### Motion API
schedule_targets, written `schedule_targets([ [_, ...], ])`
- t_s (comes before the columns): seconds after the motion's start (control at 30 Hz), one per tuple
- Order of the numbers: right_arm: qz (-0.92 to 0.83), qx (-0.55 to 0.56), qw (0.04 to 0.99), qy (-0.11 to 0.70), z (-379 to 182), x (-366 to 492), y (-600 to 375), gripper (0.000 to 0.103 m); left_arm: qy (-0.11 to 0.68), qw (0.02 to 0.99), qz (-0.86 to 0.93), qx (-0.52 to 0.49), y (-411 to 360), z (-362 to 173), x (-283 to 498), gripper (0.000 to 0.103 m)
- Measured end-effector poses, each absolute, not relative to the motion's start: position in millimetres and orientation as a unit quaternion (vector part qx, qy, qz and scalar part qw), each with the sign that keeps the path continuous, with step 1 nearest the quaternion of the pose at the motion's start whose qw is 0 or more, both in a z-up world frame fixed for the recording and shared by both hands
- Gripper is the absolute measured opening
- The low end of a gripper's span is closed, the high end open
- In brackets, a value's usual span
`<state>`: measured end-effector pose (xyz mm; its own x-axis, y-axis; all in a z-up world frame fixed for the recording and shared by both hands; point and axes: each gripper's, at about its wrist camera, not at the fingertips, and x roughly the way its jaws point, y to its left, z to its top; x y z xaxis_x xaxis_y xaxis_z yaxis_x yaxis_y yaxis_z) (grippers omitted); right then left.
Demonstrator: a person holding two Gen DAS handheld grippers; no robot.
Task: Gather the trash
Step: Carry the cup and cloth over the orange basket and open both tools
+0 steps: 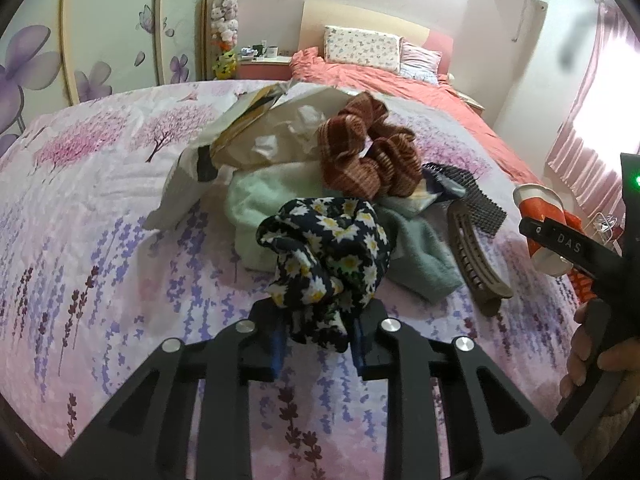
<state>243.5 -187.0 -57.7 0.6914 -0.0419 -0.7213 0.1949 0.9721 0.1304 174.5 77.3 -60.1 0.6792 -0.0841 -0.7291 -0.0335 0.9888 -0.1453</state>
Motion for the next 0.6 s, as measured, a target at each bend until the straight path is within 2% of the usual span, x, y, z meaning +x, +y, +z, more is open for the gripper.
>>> schedule_targets([
  [0.6, -0.085, 0.105, 0.936, 0.326, -23, 204, -228, 0.076, 0.365, 0.925, -0.099, -0.045, 17, -12, 166, 0.025],
])
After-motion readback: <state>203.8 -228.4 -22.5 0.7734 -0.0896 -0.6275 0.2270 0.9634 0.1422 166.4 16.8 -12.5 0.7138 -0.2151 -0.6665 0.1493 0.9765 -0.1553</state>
